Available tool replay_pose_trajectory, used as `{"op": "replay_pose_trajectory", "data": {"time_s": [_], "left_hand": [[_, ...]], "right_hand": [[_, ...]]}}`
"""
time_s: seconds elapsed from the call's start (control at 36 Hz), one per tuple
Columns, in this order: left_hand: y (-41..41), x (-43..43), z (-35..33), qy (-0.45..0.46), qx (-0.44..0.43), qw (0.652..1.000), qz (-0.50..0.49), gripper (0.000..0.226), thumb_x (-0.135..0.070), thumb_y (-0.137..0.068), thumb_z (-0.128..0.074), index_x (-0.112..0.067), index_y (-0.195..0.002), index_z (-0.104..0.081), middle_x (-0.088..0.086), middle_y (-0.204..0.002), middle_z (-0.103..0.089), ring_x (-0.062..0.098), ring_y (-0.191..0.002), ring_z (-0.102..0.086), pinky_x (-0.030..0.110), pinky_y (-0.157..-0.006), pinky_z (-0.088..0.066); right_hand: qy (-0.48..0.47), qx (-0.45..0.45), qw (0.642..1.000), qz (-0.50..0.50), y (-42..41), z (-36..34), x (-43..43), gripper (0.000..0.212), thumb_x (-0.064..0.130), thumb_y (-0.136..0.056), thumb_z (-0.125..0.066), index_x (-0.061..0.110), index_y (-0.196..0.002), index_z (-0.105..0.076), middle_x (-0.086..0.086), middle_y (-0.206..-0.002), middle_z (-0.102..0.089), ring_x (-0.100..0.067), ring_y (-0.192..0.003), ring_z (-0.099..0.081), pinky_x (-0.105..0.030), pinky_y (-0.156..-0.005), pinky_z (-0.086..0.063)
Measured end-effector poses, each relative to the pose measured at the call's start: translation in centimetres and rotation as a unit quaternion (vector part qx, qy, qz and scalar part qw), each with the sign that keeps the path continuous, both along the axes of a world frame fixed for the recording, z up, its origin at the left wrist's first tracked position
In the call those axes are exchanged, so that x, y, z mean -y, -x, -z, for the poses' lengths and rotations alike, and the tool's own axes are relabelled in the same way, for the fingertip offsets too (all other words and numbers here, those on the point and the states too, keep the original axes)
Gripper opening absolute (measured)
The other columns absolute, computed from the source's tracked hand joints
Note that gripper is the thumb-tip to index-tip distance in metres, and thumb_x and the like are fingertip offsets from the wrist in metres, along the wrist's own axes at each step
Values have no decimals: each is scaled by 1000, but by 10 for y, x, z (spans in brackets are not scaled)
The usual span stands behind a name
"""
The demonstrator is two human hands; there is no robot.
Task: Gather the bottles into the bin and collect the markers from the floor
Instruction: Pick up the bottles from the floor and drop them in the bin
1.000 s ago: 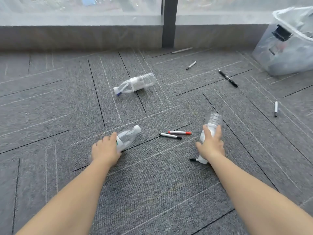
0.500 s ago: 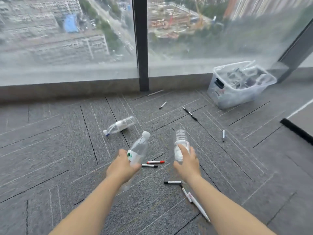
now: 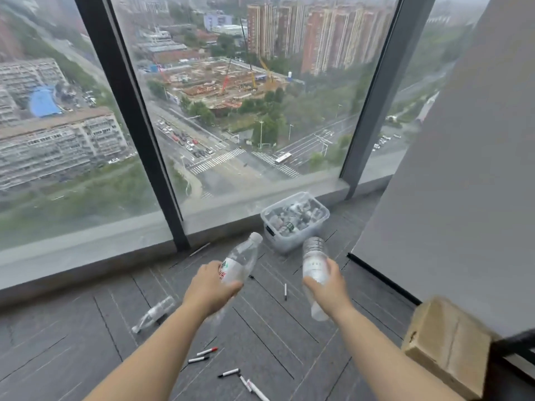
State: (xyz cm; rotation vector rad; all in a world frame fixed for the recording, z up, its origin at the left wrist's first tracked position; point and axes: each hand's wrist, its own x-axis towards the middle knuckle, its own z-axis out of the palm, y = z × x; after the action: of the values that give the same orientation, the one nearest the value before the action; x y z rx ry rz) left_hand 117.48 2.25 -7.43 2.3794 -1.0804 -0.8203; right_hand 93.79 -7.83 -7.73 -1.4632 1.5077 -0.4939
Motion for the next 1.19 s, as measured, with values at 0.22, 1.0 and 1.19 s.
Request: {"op": "replay_pose_trajectory", "data": {"time_s": [0.22,1.0,1.19], "left_hand": [[51,52,-89,37,6,999,31,76,-49,-66,-70,-21,-132,-43,-1,-119,-58,19,-94,-60,36,-83,-52],[16,496,-39,-28,83,994,71,71,-54,-79,-63,-24,-139,-39,1,-132,-56,26,-119,-53,39,-91,-47],[0,532,8,-119,173,970,121,86,-62,-85,-51,-21,-152,-15,1,-161,-14,24,-147,-17,43,-119,-18]], "right_hand": [[-18,23,998,63,69,-73,39,67,28,-77,-69,22,-136,-37,-6,-116,-55,-26,-98,-59,-44,-86,-53],[-61,27,996,54,42,-66,469,61,22,-86,-65,16,-139,-34,-4,-118,-47,-18,-88,-49,-23,-57,-39],[-82,-6,997,0,19,-52,567,48,16,-86,-65,13,-128,-42,-9,-111,-52,-18,-79,-53,-31,-63,-47]]}}
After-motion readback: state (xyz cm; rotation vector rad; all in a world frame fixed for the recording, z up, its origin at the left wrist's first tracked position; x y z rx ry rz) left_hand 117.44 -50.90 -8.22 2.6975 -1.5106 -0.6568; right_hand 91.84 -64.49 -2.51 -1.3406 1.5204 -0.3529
